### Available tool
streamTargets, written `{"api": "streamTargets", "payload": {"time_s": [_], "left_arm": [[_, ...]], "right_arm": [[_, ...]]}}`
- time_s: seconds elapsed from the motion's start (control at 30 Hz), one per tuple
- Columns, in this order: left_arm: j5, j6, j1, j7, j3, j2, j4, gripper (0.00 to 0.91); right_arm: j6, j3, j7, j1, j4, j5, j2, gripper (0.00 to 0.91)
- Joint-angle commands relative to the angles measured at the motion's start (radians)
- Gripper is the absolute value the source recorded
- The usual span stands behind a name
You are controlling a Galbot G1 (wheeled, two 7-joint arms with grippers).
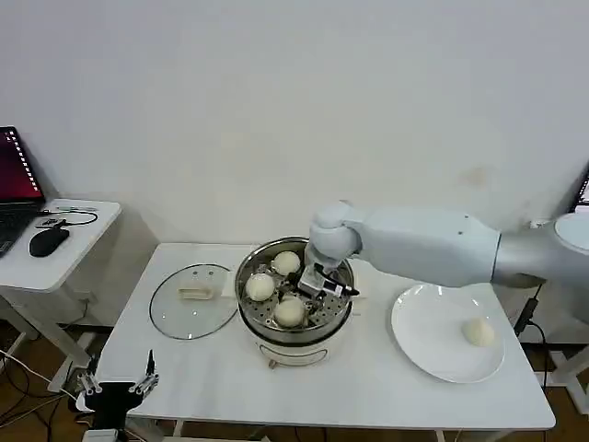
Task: Take steamed baozi put them in steamer then cover it.
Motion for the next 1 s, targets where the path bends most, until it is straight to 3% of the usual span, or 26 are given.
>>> {"api": "streamTargets", "payload": {"time_s": [0.03, 0.13, 0.27, 0.33, 0.4, 0.43, 0.63, 0.73, 0.83, 1.0], "left_arm": [[0.000, 0.002, -0.003, 0.003, 0.004, 0.005, 0.003, 0.907], [-0.004, 0.004, -0.012, 0.004, 0.007, 0.017, 0.002, 0.907], [-0.013, 0.008, -0.025, 0.005, 0.013, 0.032, -0.002, 0.907], [-0.018, 0.009, -0.026, 0.005, 0.016, 0.043, -0.003, 0.907], [-0.021, 0.010, -0.027, 0.006, 0.020, 0.061, -0.005, 0.907], [-0.023, 0.010, -0.027, 0.007, 0.021, 0.070, -0.005, 0.907], [-0.042, 0.014, -0.041, 0.009, 0.026, 0.107, -0.016, 0.907], [-0.042, 0.014, -0.047, 0.009, 0.037, 0.114, -0.018, 0.907], [-0.038, 0.013, -0.056, 0.010, 0.051, 0.109, -0.015, 0.907], [-0.028, 0.011, -0.055, 0.010, 0.067, 0.105, -0.015, 0.907]], "right_arm": [[0.003, 0.019, 0.006, 0.044, 0.010, 0.025, -0.040, 0.907], [-0.021, 0.031, 0.002, 0.078, 0.017, 0.048, -0.086, 0.907], [-0.118, 0.054, -0.003, 0.134, 0.009, 0.115, -0.194, 0.907], [-0.184, 0.066, -0.029, 0.154, 0.000, 0.116, -0.238, 0.907], [-0.344, 0.042, -0.061, 0.197, -0.017, 0.158, -0.311, 0.907], [-0.371, 0.023, -0.064, 0.208, -0.024, 0.170, -0.333, 0.907], [-0.385, -0.085, -0.110, 0.256, 0.022, 0.145, -0.576, 0.907], [-0.400, -0.039, -0.114, 0.178, 0.069, 0.097, -0.694, 0.907], [-0.401, -0.011, -0.112, 0.110, 0.081, 0.054, -0.752, 0.907], [-0.386, 0.153, -0.091, -0.125, 0.072, -0.023, -0.845, 0.907]]}}
